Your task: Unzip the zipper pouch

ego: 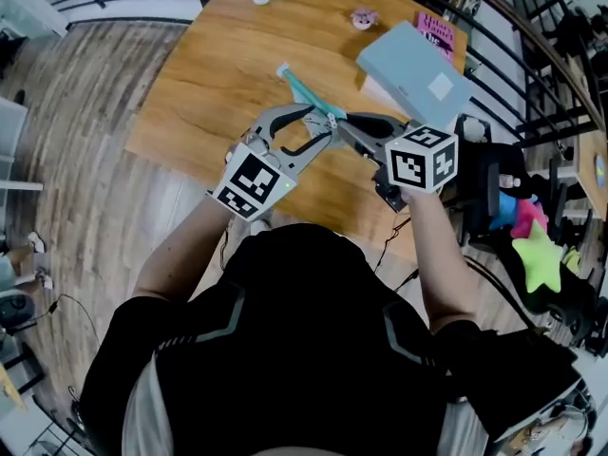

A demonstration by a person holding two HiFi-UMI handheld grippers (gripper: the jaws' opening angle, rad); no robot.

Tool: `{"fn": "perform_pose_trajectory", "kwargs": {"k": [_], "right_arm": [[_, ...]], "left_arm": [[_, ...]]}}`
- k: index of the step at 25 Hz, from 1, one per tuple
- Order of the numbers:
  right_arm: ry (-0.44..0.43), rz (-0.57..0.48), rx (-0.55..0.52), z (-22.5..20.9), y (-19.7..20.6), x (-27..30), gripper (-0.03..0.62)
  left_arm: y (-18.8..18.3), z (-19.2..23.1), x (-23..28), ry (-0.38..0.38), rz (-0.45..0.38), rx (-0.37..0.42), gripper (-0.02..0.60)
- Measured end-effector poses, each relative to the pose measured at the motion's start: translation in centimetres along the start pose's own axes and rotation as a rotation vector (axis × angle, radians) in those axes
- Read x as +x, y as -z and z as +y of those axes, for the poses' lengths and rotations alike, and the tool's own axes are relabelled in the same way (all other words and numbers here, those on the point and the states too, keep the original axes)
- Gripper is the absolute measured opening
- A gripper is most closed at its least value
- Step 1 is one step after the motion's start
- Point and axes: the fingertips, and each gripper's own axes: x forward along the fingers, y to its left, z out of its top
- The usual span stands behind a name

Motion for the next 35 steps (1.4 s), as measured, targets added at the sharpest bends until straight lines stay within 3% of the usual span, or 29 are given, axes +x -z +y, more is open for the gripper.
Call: {"fn": "perform_pose_trajectory", "kwargs": {"k": [5, 12, 14, 17, 21, 24, 26, 30, 35], "right_arm": [[0.027, -0.016, 0.071, 0.3, -1.1, -0.6, 0.052], [0.005, -0.057, 0.179, 0.7, -1.6, -1.4, 0.052], [0.004, -0.055, 0.176, 0.9, -1.6, -1.5, 0.052], [0.003, -0.040, 0.160, 1.2, -1.3, -1.8, 0.052], [-0.003, -0.030, 0.140, 1.5, -0.9, -2.2, 0.052], [-0.023, -0.041, 0.146, 1.7, -0.8, -2.7, 0.052], [-0.035, -0.049, 0.147, 1.9, -0.9, -3.0, 0.052], [-0.048, -0.038, 0.105, 2.1, -0.9, -3.5, 0.052], [-0.063, -0.027, 0.053, 2.5, -0.8, -3.3, 0.052]], "left_arm": [[-0.9, 0.8, 0.9, 0.062, -0.016, 0.045, 0.212], [-1.5, -0.5, 1.3, 0.119, -0.017, 0.248, 0.209], [-1.6, -0.7, 1.3, 0.124, -0.020, 0.260, 0.183], [-2.1, -1.1, 1.2, 0.158, -0.033, 0.217, 0.128], [-2.2, -1.8, 0.9, 0.178, -0.023, 0.175, 0.112], [-2.9, -1.8, 0.3, 0.212, -0.081, 0.002, 0.098], [-3.2, -1.5, -0.1, 0.200, -0.107, -0.086, 0.055], [-3.2, -1.8, 0.0, 0.173, -0.088, -0.109, 0.040], [-3.4, -1.6, -0.3, 0.129, -0.097, -0.214, 0.035]]}}
